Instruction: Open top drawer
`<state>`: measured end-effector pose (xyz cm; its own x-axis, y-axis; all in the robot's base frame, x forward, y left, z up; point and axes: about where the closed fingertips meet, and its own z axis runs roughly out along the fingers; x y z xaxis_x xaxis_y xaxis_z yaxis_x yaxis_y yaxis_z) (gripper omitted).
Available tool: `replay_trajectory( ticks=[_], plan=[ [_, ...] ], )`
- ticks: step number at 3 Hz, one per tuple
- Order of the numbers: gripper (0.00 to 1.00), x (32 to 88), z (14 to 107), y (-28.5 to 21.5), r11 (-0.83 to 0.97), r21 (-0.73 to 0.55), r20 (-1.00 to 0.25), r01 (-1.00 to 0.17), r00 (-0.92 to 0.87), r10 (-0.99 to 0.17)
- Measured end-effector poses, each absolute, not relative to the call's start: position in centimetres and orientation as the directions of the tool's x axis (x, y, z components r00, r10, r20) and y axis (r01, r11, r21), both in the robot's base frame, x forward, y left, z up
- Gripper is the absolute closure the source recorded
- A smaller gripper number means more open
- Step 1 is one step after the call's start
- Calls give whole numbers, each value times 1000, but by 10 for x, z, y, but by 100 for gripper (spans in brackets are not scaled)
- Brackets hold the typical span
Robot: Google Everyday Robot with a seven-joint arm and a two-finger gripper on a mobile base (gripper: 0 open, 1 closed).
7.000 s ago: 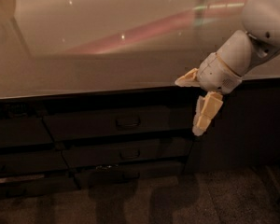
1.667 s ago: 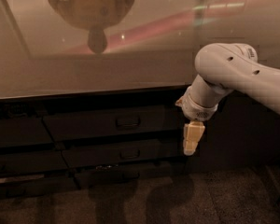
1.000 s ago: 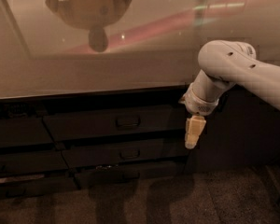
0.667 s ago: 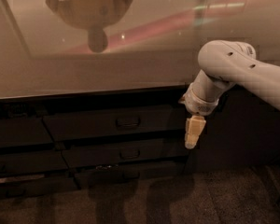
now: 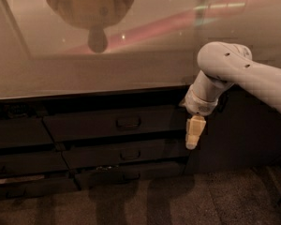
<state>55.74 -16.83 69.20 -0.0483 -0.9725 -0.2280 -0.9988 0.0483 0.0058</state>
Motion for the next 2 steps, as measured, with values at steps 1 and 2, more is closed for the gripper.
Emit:
replay_trajectory(
  ticks=[1,2],
  plan=[
    [0,557,690,-167,45,9,-210,-999,-46,-977],
    [0,554,697,-166,1,-91,-138,-996,11,-990]
  ],
)
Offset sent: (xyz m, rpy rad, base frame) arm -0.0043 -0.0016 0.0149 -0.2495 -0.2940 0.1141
